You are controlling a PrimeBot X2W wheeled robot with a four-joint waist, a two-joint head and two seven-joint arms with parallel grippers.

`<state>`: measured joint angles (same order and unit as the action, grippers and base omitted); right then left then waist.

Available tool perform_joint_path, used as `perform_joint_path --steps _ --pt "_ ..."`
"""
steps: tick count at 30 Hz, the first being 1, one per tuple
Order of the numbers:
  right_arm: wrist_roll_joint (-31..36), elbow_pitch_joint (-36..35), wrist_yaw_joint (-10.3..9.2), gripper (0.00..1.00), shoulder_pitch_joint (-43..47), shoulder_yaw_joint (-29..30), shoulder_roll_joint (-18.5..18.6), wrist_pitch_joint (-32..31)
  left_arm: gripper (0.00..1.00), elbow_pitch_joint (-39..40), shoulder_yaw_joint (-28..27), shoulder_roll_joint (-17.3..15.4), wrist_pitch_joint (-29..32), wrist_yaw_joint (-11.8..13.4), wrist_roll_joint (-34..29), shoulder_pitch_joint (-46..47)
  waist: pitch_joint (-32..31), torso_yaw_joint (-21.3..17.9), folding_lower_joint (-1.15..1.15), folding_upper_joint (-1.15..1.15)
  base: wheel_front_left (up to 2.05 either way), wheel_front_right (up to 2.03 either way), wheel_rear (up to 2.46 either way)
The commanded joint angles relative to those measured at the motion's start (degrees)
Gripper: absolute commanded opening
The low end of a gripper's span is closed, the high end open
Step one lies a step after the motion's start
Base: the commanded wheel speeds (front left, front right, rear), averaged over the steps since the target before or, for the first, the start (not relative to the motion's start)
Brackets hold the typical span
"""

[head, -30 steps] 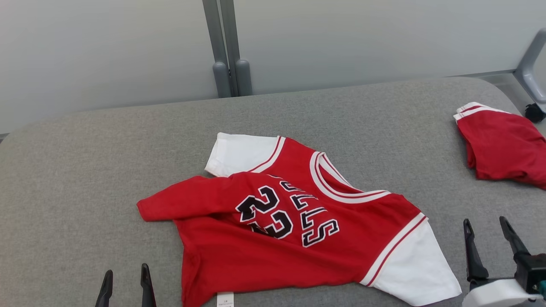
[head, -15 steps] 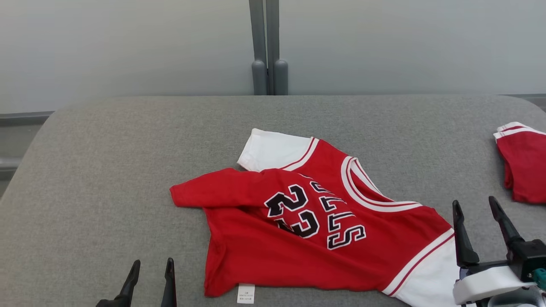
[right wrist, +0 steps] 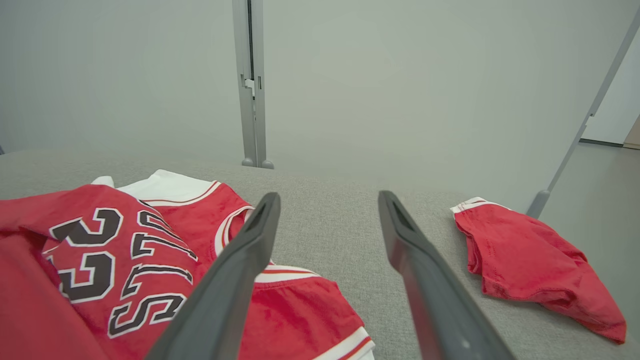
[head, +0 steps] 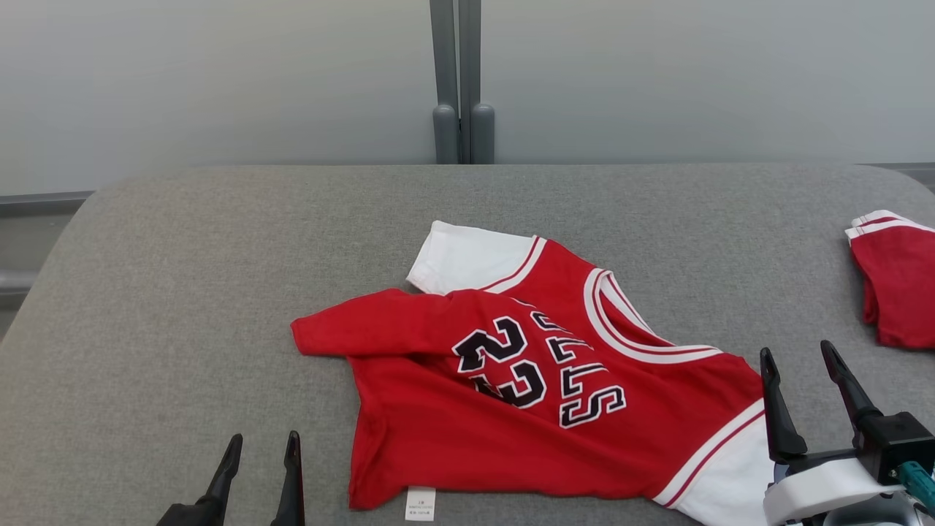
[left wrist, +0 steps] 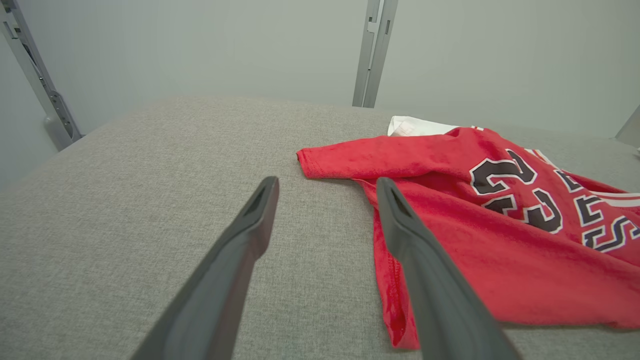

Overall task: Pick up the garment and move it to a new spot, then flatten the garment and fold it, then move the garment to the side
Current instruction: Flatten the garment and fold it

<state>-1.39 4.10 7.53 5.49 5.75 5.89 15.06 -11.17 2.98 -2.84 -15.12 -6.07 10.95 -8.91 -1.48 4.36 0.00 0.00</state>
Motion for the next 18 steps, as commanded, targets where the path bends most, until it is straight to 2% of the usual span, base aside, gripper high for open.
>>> perform_joint_path --steps 1,18 --pt "-0.2 0.3 -0.08 1.00 -0.1 -0.2 -0.2 0.2 1.00 0.1 -0.3 -0.1 0.0 -0.3 -0.2 0.9 0.1 -0.3 0.00 0.00 0.00 0.00 0.00" --pt "-0.5 0.8 -0.08 1.00 0.7 -0.4 -1.0 0.2 1.00 -0.2 -1.0 -0.1 0.0 -0.3 -0.4 1.4 0.2 -4.0 0.00 0.00 0.00 0.00 0.00"
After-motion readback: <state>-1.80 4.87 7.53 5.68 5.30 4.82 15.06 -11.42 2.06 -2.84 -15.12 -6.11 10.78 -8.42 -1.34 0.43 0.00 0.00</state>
